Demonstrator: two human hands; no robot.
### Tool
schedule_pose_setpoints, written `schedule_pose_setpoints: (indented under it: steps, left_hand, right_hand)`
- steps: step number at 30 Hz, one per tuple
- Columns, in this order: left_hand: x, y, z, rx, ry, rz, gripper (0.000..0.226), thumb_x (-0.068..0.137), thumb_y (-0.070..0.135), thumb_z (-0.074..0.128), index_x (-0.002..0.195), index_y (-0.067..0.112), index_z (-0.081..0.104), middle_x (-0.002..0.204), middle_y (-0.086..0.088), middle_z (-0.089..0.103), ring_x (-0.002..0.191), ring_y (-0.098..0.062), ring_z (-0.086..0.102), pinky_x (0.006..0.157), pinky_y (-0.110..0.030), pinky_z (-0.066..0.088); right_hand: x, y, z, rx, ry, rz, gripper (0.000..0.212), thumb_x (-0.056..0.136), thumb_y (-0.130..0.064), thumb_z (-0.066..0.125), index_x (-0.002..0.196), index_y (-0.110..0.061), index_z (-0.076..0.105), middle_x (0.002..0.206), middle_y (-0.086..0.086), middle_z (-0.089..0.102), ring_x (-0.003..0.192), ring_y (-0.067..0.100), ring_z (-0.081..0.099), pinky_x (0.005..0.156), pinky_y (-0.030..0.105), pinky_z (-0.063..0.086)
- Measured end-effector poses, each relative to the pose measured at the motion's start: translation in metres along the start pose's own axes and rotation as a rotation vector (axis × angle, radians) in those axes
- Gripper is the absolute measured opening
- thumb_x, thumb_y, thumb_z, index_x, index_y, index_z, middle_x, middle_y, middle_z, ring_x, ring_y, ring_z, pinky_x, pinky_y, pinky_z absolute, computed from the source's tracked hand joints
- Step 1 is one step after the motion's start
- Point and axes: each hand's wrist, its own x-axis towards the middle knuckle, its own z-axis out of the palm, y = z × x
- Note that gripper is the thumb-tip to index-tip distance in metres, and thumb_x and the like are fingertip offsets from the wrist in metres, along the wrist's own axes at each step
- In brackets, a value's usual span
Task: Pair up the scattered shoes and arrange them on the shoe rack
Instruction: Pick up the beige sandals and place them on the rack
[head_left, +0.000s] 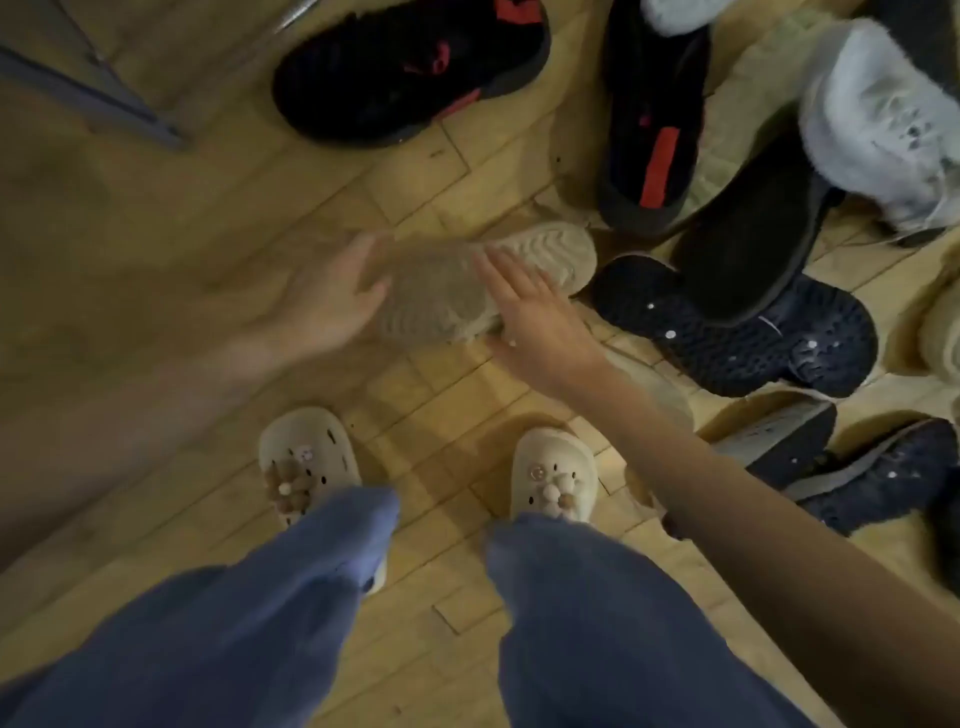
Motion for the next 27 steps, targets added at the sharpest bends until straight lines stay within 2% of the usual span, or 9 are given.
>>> schedule_pose_setpoints:
  steps: [6, 8, 10, 14, 17, 20, 22, 25, 27]
  left_hand:
    - [0.049, -0.025, 0.005, -0.056, 0.295, 0.169, 0.033, 0.097, 0.019, 0.048, 0.129, 0.015, 0.051, 0.116, 0.009, 0.057, 0.104, -0.005, 0.055, 0.09, -0.018, 0.043]
    - [0.066, -0.031, 0.002, -0.12, 0.379, 0.174, 0.03, 0.096, 0.016, 0.049, 0.125, 0.014, 0.054, 0.111, 0.009, 0.06, 0.096, -0.001, 0.056, 0.082, -0.006, 0.041]
    - [0.078, -0.032, -0.002, -0.199, 0.439, 0.184, 0.025, 0.095, 0.015, 0.051, 0.119, 0.016, 0.058, 0.107, 0.007, 0.065, 0.093, -0.001, 0.059, 0.076, -0.002, 0.04]
    - [0.089, -0.038, -0.023, -0.378, 0.495, 0.242, 0.019, 0.095, 0.014, 0.049, 0.11, 0.016, 0.061, 0.095, 0.005, 0.07, 0.089, -0.004, 0.066, 0.079, -0.018, 0.049]
    - [0.09, -0.045, -0.032, -0.4, 0.565, 0.196, 0.018, 0.096, 0.011, 0.046, 0.102, 0.017, 0.062, 0.087, 0.01, 0.067, 0.081, -0.003, 0.064, 0.075, -0.025, 0.05]
    - [0.087, -0.045, -0.033, -0.635, 0.553, -0.004, 0.025, 0.093, 0.004, 0.043, 0.086, 0.016, 0.064, 0.071, 0.005, 0.069, 0.076, -0.019, 0.065, 0.067, -0.03, 0.048]
    - [0.083, -0.036, -0.031, -0.658, 0.481, -0.025, 0.026, 0.094, 0.005, 0.043, 0.083, 0.015, 0.064, 0.07, 0.002, 0.069, 0.074, -0.021, 0.064, 0.062, -0.025, 0.047]
    - [0.073, -0.016, -0.027, -0.655, 0.389, 0.024, 0.021, 0.097, 0.007, 0.041, 0.095, 0.006, 0.063, 0.081, -0.007, 0.067, 0.072, -0.019, 0.062, 0.052, -0.012, 0.046]
    - [0.066, -0.008, -0.024, -0.707, 0.354, 0.027, 0.022, 0.097, 0.011, 0.043, 0.094, 0.006, 0.064, 0.082, -0.007, 0.068, 0.074, -0.02, 0.064, 0.061, -0.021, 0.051]
  right_hand:
    - [0.05, 0.008, 0.024, -0.324, -0.036, -0.123, 0.108, 0.08, -0.024, 0.073, 0.154, -0.018, -0.006, 0.163, 0.008, 0.0, 0.15, 0.026, -0.005, 0.112, 0.047, -0.017]
    - [0.066, 0.016, 0.025, -0.406, -0.047, -0.178, 0.102, 0.08, -0.03, 0.073, 0.154, -0.021, 0.004, 0.16, 0.01, 0.014, 0.148, 0.03, 0.012, 0.118, 0.05, -0.007]
    - [0.079, 0.023, 0.02, -0.412, -0.066, -0.22, 0.098, 0.075, -0.042, 0.074, 0.152, -0.024, 0.016, 0.152, 0.006, 0.028, 0.138, 0.028, 0.028, 0.117, 0.045, 0.016]
    - [0.094, 0.024, -0.003, -0.264, -0.015, -0.2, 0.104, 0.066, -0.06, 0.075, 0.15, -0.025, 0.025, 0.14, 0.001, 0.04, 0.121, 0.022, 0.042, 0.098, 0.035, 0.038]
    - [0.1, 0.021, -0.03, 0.075, 0.138, -0.141, 0.106, 0.062, -0.063, 0.076, 0.148, -0.022, 0.03, 0.132, -0.004, 0.048, 0.117, 0.015, 0.049, 0.094, 0.03, 0.046]
    - [0.103, 0.016, -0.052, 0.535, 0.254, -0.084, 0.087, 0.067, -0.054, 0.077, 0.14, -0.024, 0.043, 0.125, -0.013, 0.056, 0.109, 0.002, 0.057, 0.088, 0.016, 0.048]
    - [0.102, 0.018, -0.058, 0.875, 0.242, -0.06, 0.064, 0.078, -0.042, 0.074, 0.134, -0.02, 0.052, 0.12, -0.006, 0.064, 0.106, 0.007, 0.064, 0.087, 0.022, 0.053]
    - [0.09, 0.026, -0.058, 1.475, 0.163, 0.016, 0.057, 0.086, -0.033, 0.06, 0.135, -0.006, 0.052, 0.118, 0.006, 0.063, 0.109, 0.022, 0.06, 0.095, 0.035, 0.05]
    - [0.076, 0.031, -0.053, 1.823, 0.138, 0.034, 0.053, 0.085, -0.033, 0.055, 0.13, -0.006, 0.055, 0.117, 0.008, 0.06, 0.112, 0.027, 0.056, 0.104, 0.041, 0.044]
